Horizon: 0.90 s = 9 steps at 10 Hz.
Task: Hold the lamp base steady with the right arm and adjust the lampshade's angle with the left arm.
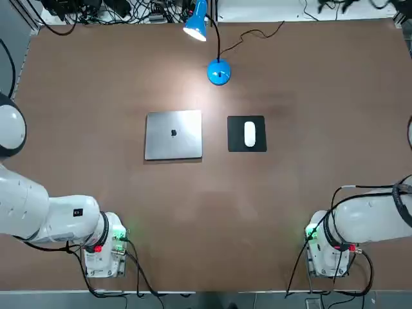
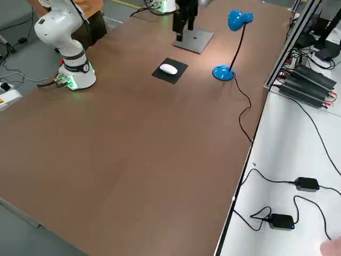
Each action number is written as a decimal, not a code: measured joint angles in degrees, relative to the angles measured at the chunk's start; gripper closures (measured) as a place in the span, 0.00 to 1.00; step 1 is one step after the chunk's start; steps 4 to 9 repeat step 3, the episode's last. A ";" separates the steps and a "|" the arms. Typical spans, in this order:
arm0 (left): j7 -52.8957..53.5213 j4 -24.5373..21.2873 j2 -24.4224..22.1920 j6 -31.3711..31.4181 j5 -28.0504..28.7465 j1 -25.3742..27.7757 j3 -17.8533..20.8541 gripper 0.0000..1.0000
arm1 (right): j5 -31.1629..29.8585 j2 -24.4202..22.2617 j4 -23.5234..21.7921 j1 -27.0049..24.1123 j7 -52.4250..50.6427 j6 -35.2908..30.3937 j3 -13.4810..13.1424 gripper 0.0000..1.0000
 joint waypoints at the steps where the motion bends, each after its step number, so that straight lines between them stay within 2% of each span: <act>1: -0.01 0.00 0.00 -0.01 0.00 0.06 0.02 0.01 | -0.01 -0.59 2.69 -1.98 -0.18 -3.42 -0.15 0.00; 3: -0.02 0.00 0.00 -0.02 0.00 0.24 0.20 0.01 | -0.18 -0.72 4.94 -4.58 -4.00 -5.18 -0.24 0.00; 9: -0.02 0.00 0.00 -0.02 0.00 0.24 0.20 0.01 | -0.18 -0.72 4.94 -4.58 -4.00 -5.18 -0.24 0.00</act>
